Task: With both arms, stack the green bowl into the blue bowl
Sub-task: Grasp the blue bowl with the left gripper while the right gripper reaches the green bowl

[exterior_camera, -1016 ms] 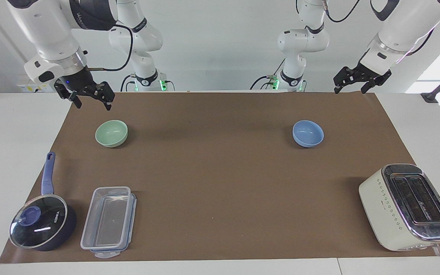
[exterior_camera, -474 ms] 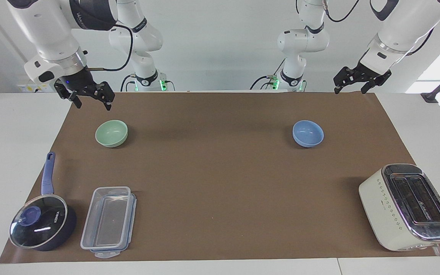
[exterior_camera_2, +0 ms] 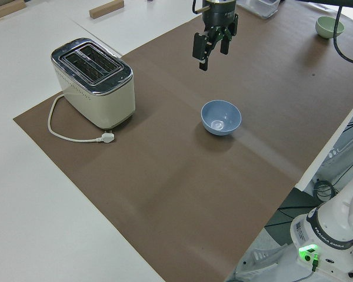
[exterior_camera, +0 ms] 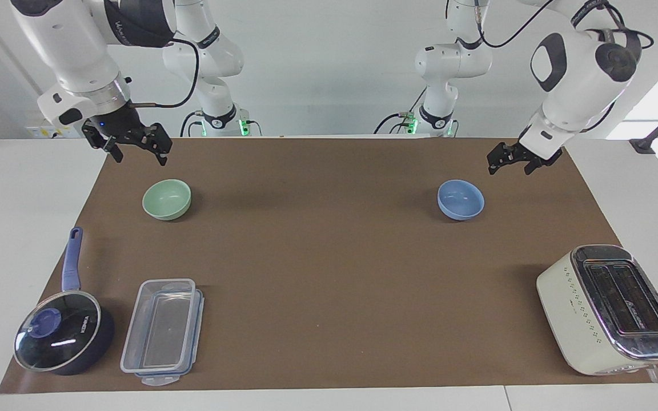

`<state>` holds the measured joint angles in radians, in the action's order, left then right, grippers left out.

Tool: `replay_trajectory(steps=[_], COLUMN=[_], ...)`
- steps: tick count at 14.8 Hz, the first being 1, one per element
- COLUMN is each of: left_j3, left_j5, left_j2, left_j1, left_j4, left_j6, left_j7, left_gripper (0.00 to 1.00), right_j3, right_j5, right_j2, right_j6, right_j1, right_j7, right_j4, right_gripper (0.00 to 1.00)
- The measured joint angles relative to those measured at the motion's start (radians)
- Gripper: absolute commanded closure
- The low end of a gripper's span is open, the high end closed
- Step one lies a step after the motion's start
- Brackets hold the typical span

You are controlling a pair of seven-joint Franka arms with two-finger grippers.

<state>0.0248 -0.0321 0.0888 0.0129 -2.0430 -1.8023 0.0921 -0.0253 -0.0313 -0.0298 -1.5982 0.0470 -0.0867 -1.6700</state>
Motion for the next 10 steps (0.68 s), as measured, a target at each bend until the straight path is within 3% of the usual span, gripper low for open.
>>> replay_trajectory(steps=[5, 10], left_j3=[-0.001, 0.003], left_j5=[0.0, 0.0], left_j2=[-0.002, -0.032], left_j1=[0.028, 0.023], left_j4=[-0.225, -0.259], left_j6=[-0.234, -0.299], left_j7=[0.055, 0.127], left_gripper=[0.0, 0.01], right_j3=[0.005, 0.01], right_j5=[0.037, 0.042], right_j2=[-0.085, -0.185], right_j6=[-0.193, -0.445], right_j1=[0.079, 0.142], right_j7=[0.039, 0.145], right_j4=[-0.243, -0.557], right_gripper=[0.0, 0.0])
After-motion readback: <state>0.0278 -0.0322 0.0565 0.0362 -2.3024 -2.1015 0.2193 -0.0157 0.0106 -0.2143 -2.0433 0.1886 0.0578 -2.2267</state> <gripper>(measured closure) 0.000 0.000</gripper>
